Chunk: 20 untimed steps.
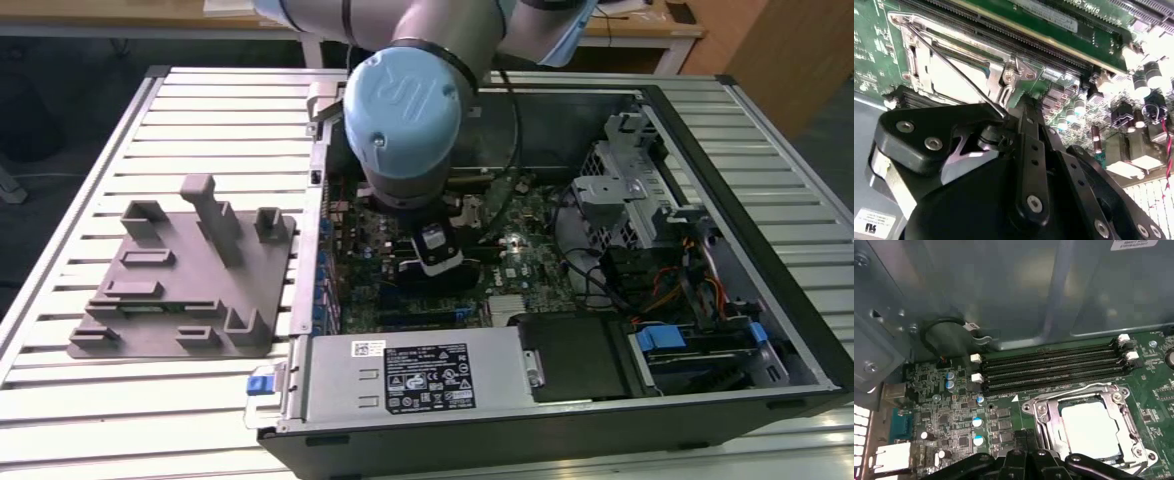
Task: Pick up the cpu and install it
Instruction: 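Install the second cpu locking lever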
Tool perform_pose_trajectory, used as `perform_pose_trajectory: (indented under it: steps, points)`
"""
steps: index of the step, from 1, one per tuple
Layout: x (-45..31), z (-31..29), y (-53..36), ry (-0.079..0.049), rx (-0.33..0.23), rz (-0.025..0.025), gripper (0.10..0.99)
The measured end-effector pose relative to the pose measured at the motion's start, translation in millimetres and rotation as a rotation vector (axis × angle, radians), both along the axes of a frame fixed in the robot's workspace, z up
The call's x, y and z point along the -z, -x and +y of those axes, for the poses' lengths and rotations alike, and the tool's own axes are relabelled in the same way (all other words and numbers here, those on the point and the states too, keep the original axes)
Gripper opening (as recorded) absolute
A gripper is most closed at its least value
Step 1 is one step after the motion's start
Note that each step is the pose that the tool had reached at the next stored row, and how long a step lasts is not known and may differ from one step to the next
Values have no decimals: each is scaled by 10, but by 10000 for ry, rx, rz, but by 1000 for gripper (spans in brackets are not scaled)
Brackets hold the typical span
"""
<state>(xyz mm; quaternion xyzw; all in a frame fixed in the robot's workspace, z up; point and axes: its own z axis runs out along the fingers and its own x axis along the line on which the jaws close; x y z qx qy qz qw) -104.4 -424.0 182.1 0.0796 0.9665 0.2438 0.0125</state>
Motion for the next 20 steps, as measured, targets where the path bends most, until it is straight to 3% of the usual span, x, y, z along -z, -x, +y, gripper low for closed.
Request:
perform_pose_trajectory:
  steps: [11, 16, 17, 18, 19, 20]
  points:
    - [-488, 0, 0, 6, 2, -2, 106]
    - [-506, 0, 0, 35, 7, -3, 106]
    - [-507, 0, 0, 68, 9, -2, 106]
    - [-508, 0, 1, 191, 9, 1, 106]
    - [-508, 0, -1, 424, 8, 2, 106]
    - [-508, 0, -2, 579, 9, 3, 106]
